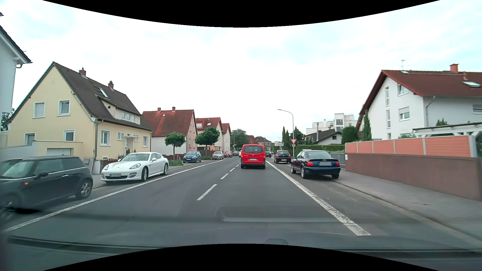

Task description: Follow the waypoints while adhering to traffic rules and regulations

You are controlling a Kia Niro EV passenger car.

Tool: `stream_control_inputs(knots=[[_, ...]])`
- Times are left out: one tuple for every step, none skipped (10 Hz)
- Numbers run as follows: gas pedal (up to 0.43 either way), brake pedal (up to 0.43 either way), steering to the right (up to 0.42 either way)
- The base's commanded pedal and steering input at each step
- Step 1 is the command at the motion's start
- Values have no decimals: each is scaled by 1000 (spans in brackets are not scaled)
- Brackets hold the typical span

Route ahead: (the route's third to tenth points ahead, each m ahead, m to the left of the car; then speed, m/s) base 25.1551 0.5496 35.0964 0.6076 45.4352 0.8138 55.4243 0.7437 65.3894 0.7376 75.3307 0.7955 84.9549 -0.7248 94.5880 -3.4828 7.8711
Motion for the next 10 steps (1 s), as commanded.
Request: stream_control_inputs(knots=[[0,0,-3],[0,0,-3],[0,0,-3],[0,0,-4],[8,0,-4],[20,0,-4],[20,0,-5],[20,0,-5],[20,0,-5],[20,0,-5]])
